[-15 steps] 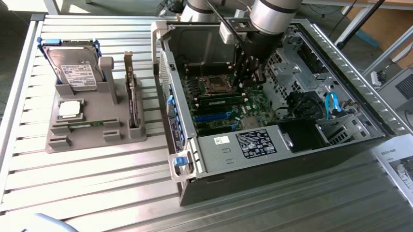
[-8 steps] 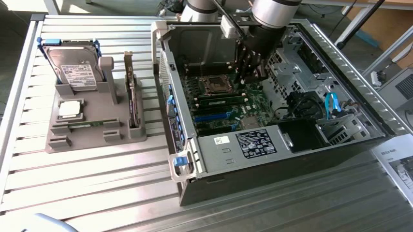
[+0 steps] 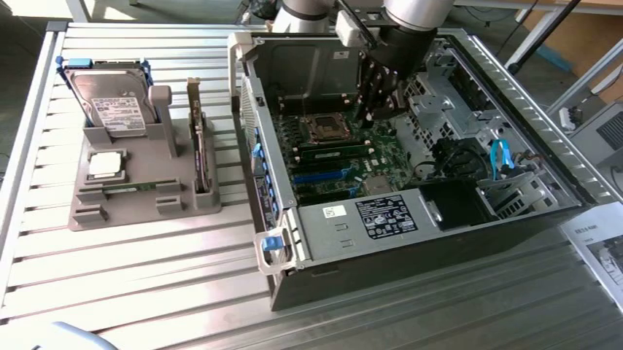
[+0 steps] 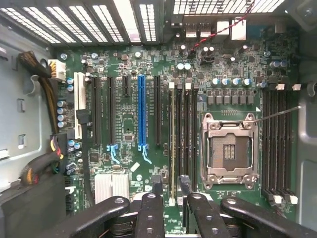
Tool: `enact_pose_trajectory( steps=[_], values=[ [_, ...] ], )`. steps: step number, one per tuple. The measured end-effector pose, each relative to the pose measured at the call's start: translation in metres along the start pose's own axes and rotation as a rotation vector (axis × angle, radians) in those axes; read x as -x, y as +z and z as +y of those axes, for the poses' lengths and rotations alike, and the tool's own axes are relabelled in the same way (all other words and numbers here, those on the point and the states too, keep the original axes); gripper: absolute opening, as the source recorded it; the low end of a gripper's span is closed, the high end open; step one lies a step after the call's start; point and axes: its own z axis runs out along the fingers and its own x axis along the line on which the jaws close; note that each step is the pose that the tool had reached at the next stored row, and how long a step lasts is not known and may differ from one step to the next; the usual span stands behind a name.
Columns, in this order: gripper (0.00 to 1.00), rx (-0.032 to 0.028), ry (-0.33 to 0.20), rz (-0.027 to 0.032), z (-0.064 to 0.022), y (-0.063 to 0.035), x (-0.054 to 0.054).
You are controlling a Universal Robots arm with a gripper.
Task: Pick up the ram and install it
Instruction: 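Insert the ram into the slot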
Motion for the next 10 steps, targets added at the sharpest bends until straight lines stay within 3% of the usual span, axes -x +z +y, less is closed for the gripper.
enact_pose_trajectory(
  steps=[10],
  values=[
    [0.26,-0.0001,0.000,0.0076,0.0006,-0.0202,0.000]
  ],
)
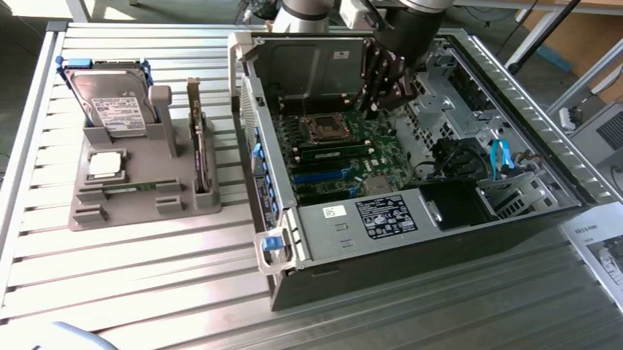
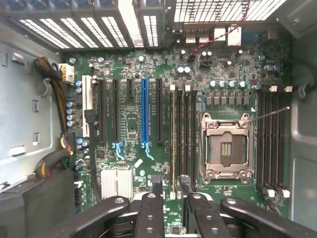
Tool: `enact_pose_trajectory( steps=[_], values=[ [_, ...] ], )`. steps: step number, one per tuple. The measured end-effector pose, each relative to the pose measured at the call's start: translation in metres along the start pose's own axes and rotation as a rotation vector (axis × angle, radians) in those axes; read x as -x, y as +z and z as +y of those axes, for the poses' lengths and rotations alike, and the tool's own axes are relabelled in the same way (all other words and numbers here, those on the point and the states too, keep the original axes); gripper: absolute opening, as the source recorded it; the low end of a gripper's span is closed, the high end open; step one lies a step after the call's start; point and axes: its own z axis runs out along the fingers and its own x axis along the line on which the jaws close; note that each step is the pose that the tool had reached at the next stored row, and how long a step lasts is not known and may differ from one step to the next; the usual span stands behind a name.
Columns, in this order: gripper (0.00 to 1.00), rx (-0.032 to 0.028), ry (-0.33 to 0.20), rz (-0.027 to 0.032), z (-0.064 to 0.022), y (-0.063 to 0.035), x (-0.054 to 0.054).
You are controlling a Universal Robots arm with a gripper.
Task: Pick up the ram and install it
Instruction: 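Insert the ram into the slot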
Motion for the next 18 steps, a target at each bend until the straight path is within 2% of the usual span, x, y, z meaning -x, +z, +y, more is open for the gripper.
enact_pose_trajectory(
  steps=[12,18],
  values=[
    [0.26,0.0000,0.000,0.0126,0.0006,-0.0223,-0.001],
    [0.26,-0.0001,0.000,0.0155,0.0010,-0.0329,-0.001]
  ],
)
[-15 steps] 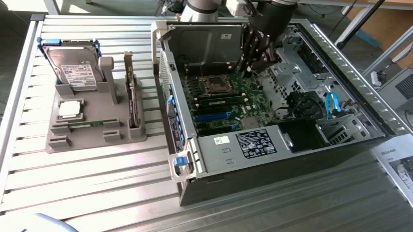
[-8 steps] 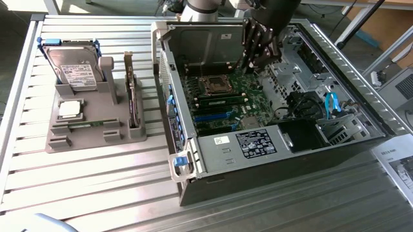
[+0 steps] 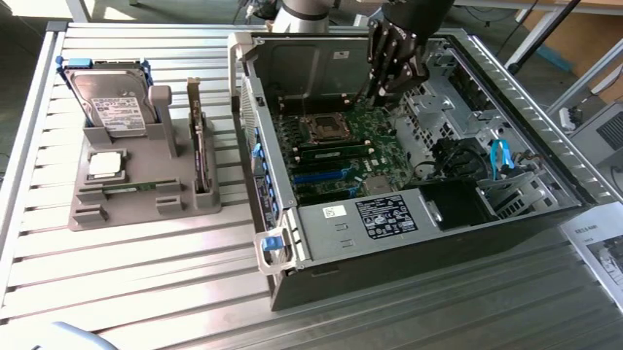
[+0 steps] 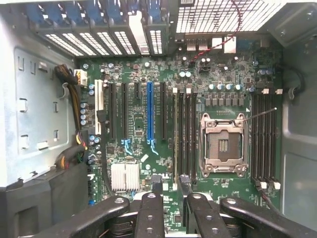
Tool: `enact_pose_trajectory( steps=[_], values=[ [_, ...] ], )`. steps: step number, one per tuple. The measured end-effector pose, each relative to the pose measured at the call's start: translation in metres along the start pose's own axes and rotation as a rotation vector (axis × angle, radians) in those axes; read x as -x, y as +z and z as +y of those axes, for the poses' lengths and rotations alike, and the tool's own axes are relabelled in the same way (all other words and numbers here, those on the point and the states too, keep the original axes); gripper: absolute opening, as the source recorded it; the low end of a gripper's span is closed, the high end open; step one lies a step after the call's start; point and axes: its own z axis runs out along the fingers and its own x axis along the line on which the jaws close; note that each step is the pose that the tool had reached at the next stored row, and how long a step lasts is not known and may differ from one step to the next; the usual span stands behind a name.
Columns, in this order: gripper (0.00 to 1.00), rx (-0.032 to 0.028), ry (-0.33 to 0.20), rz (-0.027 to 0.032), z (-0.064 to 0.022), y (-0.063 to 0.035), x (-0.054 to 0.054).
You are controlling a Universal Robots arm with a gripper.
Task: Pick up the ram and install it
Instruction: 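Insert the ram into the slot, then press down the ram until it locks into place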
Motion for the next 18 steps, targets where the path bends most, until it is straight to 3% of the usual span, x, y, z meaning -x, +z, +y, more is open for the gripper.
enact_pose_trajectory(
  steps=[7,18],
  values=[
    [0.26,0.0000,0.000,0.0008,0.0003,-0.0112,-0.0006],
    [0.26,0.0000,0.000,0.0008,0.0003,-0.0112,-0.0006]
  ],
)
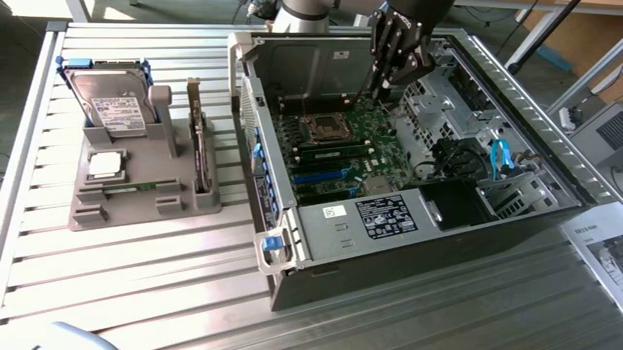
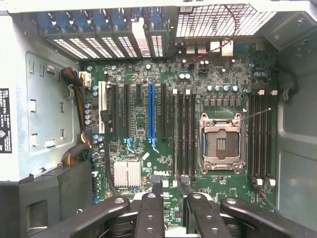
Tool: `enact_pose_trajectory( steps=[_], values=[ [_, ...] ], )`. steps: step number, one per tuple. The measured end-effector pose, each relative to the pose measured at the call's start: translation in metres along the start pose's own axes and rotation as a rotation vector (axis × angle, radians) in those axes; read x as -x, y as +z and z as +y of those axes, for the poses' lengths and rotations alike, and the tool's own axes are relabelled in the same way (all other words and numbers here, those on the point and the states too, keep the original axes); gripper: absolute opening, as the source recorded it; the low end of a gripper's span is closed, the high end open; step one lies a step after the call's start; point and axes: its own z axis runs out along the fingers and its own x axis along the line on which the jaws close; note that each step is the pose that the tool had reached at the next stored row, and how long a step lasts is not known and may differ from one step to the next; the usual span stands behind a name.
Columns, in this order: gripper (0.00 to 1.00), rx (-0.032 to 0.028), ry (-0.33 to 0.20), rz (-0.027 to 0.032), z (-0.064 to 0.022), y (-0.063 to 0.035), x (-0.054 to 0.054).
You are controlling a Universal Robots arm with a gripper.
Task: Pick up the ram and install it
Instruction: 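Press down the ram until it locks into place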
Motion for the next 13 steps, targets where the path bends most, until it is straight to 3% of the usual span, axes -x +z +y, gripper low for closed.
enact_pose_trajectory(
  steps=[4,8,13],
  values=[
    [0.26,0.0000,0.000,0.0000,0.0000,0.0000,0.0000],
    [0.12,0.0000,0.000,0.0000,0.0000,0.0000,0.0000],
    [0.10,0.0000,0.000,0.0000,0.0000,0.0000,0.0000]
  ],
)
